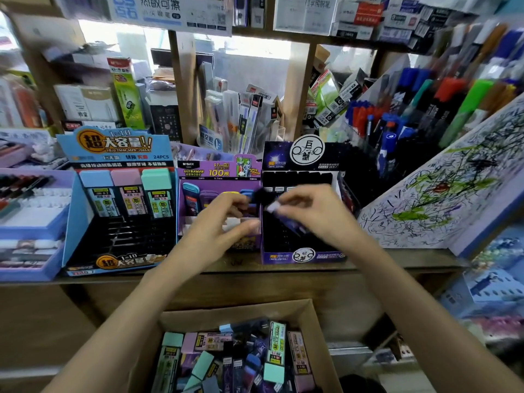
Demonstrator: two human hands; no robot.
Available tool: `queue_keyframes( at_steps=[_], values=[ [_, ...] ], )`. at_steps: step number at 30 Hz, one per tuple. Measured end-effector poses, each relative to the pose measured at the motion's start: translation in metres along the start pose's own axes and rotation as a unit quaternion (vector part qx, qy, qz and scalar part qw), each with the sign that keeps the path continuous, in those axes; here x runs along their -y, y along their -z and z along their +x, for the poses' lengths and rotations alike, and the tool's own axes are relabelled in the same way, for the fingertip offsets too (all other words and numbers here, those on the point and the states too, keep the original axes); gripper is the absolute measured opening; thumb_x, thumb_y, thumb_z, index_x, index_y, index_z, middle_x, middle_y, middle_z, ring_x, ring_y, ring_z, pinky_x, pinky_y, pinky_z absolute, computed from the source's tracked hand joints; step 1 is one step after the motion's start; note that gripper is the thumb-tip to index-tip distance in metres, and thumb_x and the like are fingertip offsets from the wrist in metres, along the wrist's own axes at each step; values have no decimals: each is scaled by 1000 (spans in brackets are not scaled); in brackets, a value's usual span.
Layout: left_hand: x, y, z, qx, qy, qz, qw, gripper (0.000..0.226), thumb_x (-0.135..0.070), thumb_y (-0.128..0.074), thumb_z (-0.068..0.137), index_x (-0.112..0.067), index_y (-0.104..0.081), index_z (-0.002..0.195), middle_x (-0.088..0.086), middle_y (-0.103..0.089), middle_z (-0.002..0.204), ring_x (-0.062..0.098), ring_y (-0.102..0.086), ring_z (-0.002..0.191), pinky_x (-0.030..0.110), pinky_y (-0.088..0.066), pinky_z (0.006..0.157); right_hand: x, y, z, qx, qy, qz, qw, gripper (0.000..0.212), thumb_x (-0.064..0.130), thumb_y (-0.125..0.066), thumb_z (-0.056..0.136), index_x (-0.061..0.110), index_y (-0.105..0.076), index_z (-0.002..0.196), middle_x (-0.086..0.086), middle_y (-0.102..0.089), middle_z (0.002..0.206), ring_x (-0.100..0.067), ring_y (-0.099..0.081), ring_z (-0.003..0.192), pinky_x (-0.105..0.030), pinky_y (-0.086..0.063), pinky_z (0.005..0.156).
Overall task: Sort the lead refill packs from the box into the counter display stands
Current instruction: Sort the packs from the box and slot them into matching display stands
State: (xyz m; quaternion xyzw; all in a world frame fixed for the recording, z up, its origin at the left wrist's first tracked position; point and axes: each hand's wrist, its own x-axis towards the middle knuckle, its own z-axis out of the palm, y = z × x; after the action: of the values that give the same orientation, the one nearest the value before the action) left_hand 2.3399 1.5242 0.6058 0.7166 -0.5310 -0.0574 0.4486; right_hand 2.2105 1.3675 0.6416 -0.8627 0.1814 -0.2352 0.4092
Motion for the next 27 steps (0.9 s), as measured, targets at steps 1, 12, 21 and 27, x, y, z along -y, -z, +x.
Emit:
queue_keyframes(
  at_steps=[1,12,21,27],
  values=[
    [4,-2,0,-12,0,29,1000,43,-46,-56,82,-21,-52,117,-13,-53,109,1,-51,100,7,-37,81,-1,9,9,-32,-9,35,999,12,10,-74,77,17,-68,85,-2,-70,81,-3,-61,69,-15,-49,67],
    [43,-21,-16,-7,10,219,976,36,-26,-64,88,-11,-60,121,4,-58,120,22,-55,112,33,-42,94,-45,-13,55,-87,9,-30,996,14,10,-71,80,18,-61,85,-1,-63,79,-14,-61,72,-20,-48,70],
    [51,-24,-18,-60,-6,176,983,18,-10,-56,93,-10,-68,107,3,-64,106,22,-61,101,41,-49,85,-59,-24,61,-59,-16,8,998,12,10,-70,82,16,-63,87,-3,-64,81,-13,-61,74,-23,-49,74],
    [55,-28,-17,-80,6,177,981,17,-11,-55,93,-11,-68,104,2,-63,104,24,-60,100,37,-43,81,-63,-32,64,-53,-54,-18,997,14,11,-69,82,0,-67,92,-11,-67,85,-15,-61,80,-22,-47,71]
  ],
)
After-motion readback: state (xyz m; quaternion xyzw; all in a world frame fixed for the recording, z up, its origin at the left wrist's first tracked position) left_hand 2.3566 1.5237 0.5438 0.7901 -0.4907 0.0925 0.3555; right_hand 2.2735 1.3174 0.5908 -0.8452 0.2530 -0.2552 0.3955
